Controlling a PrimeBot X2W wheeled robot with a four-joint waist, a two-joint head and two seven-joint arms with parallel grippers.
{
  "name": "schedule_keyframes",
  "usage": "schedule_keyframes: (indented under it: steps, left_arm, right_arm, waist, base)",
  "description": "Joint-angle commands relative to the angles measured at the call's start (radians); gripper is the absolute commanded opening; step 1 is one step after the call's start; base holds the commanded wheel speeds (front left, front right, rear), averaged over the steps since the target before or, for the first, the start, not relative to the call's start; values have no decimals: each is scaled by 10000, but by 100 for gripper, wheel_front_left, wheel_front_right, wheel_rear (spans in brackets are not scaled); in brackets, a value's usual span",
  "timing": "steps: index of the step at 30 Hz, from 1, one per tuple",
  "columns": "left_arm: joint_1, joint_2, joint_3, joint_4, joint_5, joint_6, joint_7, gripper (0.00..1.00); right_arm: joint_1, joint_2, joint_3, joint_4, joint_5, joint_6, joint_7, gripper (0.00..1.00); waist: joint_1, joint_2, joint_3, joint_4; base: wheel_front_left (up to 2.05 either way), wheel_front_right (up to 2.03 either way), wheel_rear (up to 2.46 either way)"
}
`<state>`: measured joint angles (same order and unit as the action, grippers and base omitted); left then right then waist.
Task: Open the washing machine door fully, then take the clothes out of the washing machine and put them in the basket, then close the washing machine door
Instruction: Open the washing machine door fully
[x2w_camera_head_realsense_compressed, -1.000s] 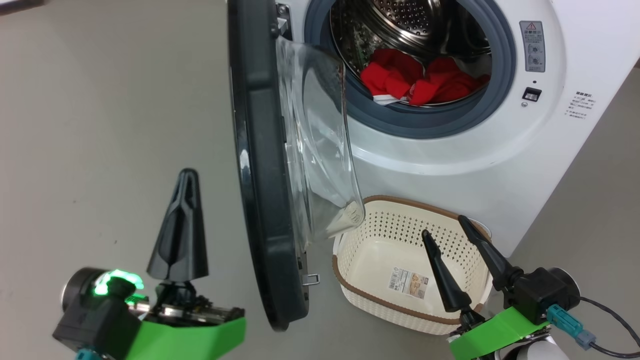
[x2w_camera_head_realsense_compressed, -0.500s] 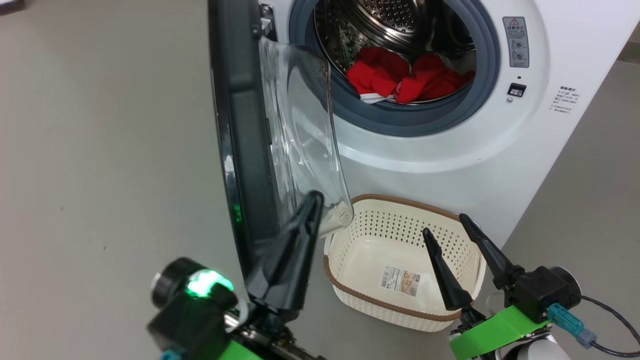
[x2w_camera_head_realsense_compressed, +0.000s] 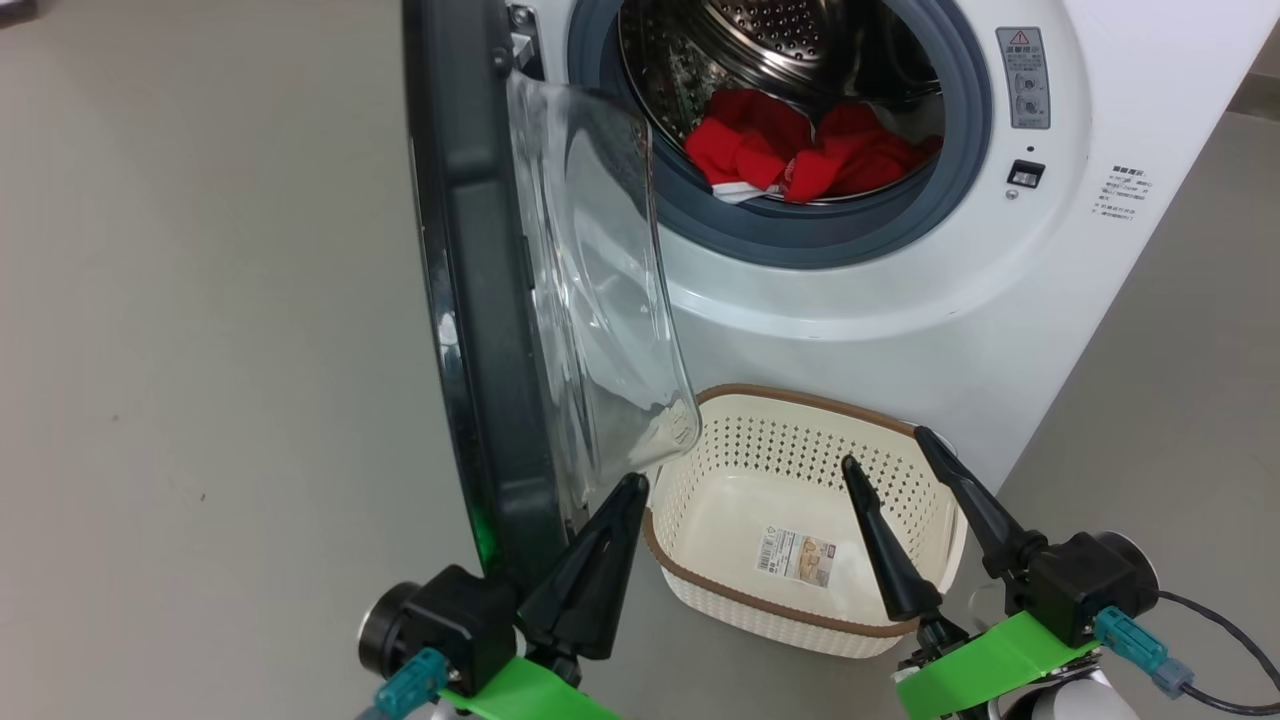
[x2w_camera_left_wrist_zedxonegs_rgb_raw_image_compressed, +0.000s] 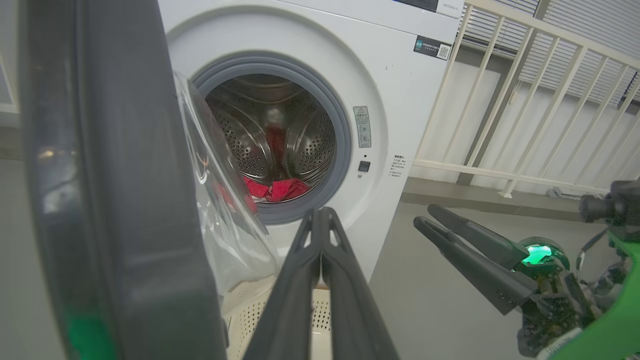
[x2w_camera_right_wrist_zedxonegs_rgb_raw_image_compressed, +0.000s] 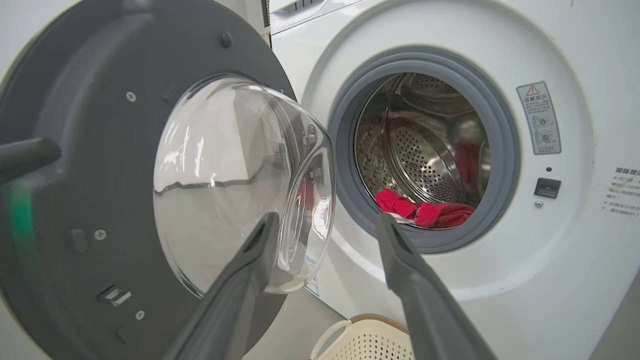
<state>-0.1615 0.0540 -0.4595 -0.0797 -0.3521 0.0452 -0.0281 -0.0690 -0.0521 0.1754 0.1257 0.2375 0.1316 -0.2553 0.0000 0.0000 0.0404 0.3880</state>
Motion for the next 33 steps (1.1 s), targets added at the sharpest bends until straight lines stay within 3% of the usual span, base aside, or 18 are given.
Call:
schedule_keyframes:
  steps: [1, 16, 33]
  left_arm:
    - [-152, 43, 335, -117, -42, 110, -107, 0]
    - [-265, 287, 745, 759, 258, 754, -292, 0]
    - [35, 826, 1734, 437, 126, 1425, -653, 0]
  right_arm:
    - [-310, 18, 250, -286, -64, -9, -64, 100]
    - [-286, 18, 120, -231, -161, -9, -65, 100]
    - [-228, 18, -110, -682, -307, -9, -65, 100]
  waist:
    - [0, 0, 11, -2]
    - [0, 0, 126, 329]
    - [0, 0, 105, 1158]
  base:
    - [0, 0, 0]
    - [0, 0, 0]
    - [0, 0, 0]
